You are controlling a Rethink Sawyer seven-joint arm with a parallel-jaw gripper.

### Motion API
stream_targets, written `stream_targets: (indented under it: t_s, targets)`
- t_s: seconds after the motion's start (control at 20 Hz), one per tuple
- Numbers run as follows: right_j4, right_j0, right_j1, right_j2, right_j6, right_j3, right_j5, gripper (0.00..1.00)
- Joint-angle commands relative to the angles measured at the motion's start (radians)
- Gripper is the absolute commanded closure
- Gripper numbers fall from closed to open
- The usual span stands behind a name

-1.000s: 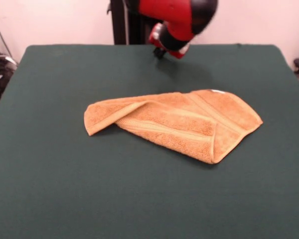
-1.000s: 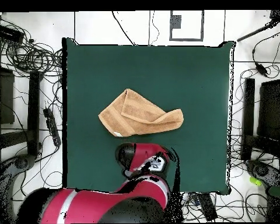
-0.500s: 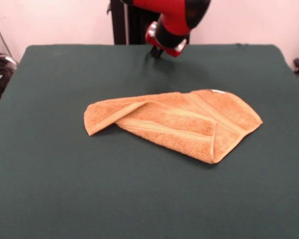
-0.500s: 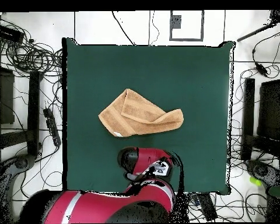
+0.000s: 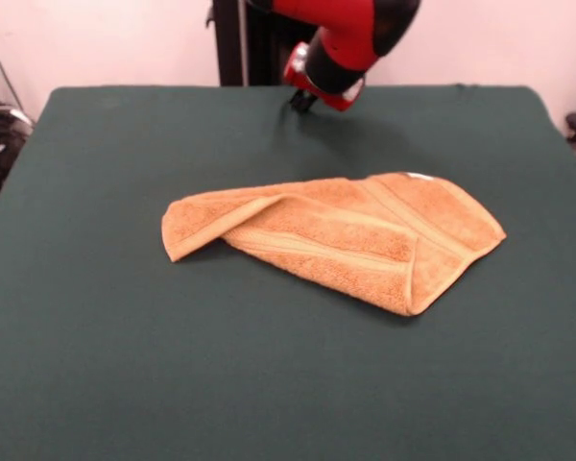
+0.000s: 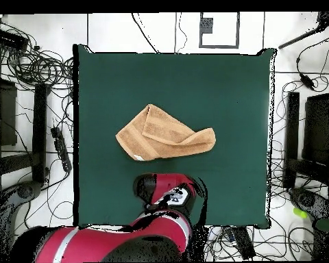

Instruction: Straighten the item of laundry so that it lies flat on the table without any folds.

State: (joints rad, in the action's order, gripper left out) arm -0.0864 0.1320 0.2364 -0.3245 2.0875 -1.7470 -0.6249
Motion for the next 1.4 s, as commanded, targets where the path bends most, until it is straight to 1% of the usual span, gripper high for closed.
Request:
stream_targets:
  t_s: [0.05, 0.25, 0.8, 1.0, 1.4]
  targets:
    - [0.07, 0.029, -0.153, 0.105, 0.21, 0.207, 0.258, 1.0]
    - [0.092, 0.017, -0.151, 0.112, 0.197, 0.228, 0.198, 1.0]
    - [0.119, 0.0, -0.138, 0.121, 0.185, 0.272, 0.069, 1.0]
    - [0.119, 0.001, -0.137, 0.118, 0.188, 0.286, 0.048, 1.0]
    - [0.124, -0.001, -0.138, 0.12, 0.206, 0.293, 0.069, 1.0]
